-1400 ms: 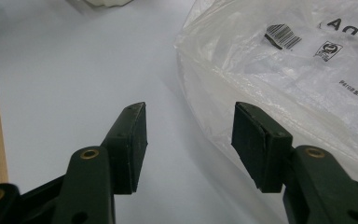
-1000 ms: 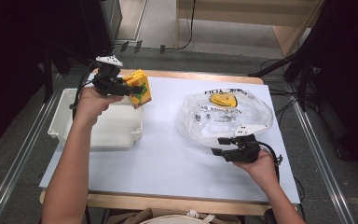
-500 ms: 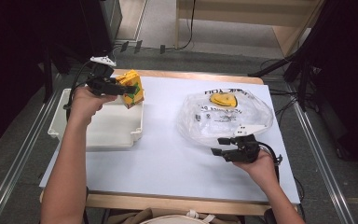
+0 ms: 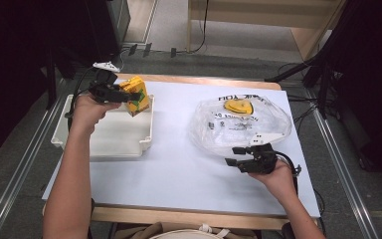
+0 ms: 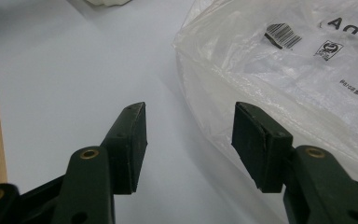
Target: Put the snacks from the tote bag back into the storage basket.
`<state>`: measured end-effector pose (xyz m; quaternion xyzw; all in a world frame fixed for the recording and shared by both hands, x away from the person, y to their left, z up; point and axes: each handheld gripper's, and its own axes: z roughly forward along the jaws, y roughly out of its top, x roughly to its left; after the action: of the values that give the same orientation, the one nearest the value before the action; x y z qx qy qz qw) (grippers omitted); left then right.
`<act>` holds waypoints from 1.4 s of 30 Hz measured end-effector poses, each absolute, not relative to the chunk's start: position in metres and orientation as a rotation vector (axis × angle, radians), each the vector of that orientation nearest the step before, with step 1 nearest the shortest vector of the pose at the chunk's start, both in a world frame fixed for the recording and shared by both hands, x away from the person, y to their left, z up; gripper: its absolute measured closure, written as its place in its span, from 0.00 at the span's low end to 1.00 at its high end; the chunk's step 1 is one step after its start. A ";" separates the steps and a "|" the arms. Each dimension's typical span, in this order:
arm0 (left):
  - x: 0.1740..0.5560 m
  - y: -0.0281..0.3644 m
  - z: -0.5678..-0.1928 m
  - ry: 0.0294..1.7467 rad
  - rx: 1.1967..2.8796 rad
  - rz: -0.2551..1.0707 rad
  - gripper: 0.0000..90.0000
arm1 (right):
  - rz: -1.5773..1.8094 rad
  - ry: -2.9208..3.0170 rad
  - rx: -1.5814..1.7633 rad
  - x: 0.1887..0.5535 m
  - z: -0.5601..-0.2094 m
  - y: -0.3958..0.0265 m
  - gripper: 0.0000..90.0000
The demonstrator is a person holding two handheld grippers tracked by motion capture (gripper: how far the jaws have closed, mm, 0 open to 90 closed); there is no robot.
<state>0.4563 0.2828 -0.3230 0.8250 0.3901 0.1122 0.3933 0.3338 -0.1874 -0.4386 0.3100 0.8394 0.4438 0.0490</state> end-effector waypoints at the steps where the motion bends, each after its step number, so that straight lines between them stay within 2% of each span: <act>1: 0.457 0.284 -0.324 0.993 2.095 0.281 0.57 | 1.353 2.559 0.943 0.334 -0.439 -0.187 0.51; 32: 0.478 0.288 -0.376 1.089 2.126 0.258 0.57 | 1.345 2.566 0.943 0.333 -0.440 -0.187 0.51; 42: 0.481 0.282 -0.388 1.071 2.145 0.317 0.57 | 1.338 2.576 0.936 0.333 -0.441 -0.186 0.51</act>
<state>0.4806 0.2822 -0.3885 0.8297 0.4140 0.1226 0.3537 0.3330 -0.1860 -0.4406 0.3067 0.8436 0.4383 0.0457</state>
